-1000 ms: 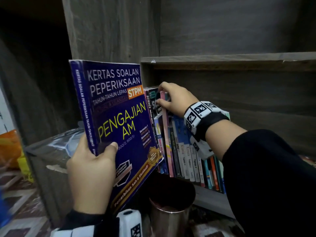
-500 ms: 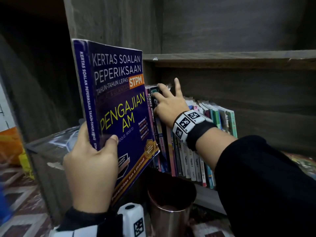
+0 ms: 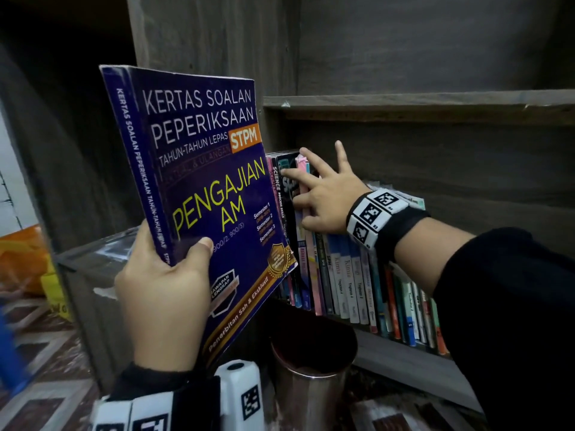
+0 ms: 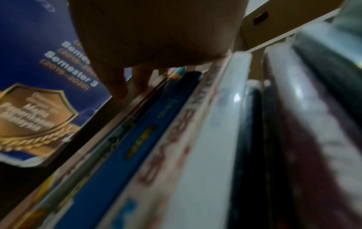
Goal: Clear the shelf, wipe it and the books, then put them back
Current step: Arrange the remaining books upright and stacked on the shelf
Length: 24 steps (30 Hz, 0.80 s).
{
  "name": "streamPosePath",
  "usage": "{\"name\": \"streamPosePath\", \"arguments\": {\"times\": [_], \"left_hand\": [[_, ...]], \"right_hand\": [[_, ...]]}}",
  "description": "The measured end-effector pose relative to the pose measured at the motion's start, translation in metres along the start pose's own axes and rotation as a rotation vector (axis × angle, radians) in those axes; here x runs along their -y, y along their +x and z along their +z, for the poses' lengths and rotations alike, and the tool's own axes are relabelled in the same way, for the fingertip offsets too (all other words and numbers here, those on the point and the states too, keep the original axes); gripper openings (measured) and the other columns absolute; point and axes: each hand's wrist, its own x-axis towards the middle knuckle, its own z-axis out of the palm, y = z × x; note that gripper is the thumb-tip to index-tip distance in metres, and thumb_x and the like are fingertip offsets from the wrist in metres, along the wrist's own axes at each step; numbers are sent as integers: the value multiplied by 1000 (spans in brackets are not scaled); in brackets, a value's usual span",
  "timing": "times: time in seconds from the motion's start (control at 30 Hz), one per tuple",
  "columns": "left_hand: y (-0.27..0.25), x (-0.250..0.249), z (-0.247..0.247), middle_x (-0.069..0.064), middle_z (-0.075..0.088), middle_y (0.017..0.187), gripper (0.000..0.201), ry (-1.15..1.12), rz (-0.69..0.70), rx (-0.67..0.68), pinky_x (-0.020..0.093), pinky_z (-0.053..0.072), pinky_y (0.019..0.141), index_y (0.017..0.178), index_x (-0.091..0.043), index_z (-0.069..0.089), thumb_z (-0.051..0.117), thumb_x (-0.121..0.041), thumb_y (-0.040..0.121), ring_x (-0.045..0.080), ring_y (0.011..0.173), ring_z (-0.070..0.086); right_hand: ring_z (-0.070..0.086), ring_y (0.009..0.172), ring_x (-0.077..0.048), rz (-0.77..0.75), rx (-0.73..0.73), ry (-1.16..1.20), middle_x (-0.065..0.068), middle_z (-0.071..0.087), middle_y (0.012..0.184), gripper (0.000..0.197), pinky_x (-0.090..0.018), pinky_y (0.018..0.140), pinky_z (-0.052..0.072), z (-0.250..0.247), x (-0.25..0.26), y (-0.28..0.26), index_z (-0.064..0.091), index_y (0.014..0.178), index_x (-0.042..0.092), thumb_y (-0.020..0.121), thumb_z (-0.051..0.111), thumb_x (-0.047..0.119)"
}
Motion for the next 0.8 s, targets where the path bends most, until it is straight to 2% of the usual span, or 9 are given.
{"name": "streamPosePath", "arguments": {"times": [0.07,0.17,0.33,0.43,0.5,0.6,0.7,0.73,0.8], "left_hand": [[-1,2,2,-24,59,79,33,-20,-3,-11,24,44,74,91,-34,57,71,-8,79,3,76,60],[-3,6,6,-25,59,77,31,-58,-21,-23,13,44,70,88,-34,57,72,-8,78,-10,70,58],[-6,9,10,-29,59,65,34,-47,-14,-23,24,42,77,94,-35,57,73,-10,79,-9,71,55],[-5,9,10,-43,58,69,33,-71,17,-79,17,46,73,92,-38,57,75,-15,76,-8,69,58],[-4,10,12,-46,57,72,33,-120,24,-140,6,46,73,95,-33,58,76,-12,77,-18,71,58],[-5,8,17,-46,59,76,36,-185,16,-200,7,48,76,90,-38,55,75,-10,78,-20,75,58],[-15,6,23,-31,66,79,32,-258,-42,-232,6,49,73,92,-37,56,75,-13,80,-17,75,61],[-18,4,25,-23,69,85,27,-262,-55,-233,4,48,73,100,-30,61,75,-17,81,-11,76,62],[-21,9,32,-8,69,101,38,-274,-83,-242,5,49,76,115,-11,63,76,-22,80,2,85,66]], "right_hand": [[-15,146,-31,39,-36,5,8,8,160,42,-73,99,-18,2,4,0,55,124,43,92,34,61],[-8,147,-33,133,-135,14,5,18,159,39,-73,99,-16,9,16,0,62,115,37,93,38,59],[6,147,-35,238,-268,99,1,33,153,24,-67,100,-18,24,27,2,67,107,32,90,53,43],[8,146,-36,243,-298,104,1,34,152,24,-67,105,-11,31,25,1,67,105,31,88,56,43],[12,146,-37,240,-323,113,0,37,150,21,-67,107,-5,34,22,-1,69,100,30,87,57,42],[12,146,-36,236,-330,126,-1,37,150,22,-67,109,-1,36,21,-2,69,102,31,89,55,42],[13,145,-36,234,-347,123,0,38,150,22,-66,110,2,37,21,-3,69,104,33,89,55,41],[13,145,-36,234,-352,124,0,38,150,22,-66,110,2,37,20,-3,69,105,33,89,55,41],[13,145,-37,225,-360,136,0,37,151,22,-65,110,2,38,20,-4,69,104,33,90,54,41]]}}
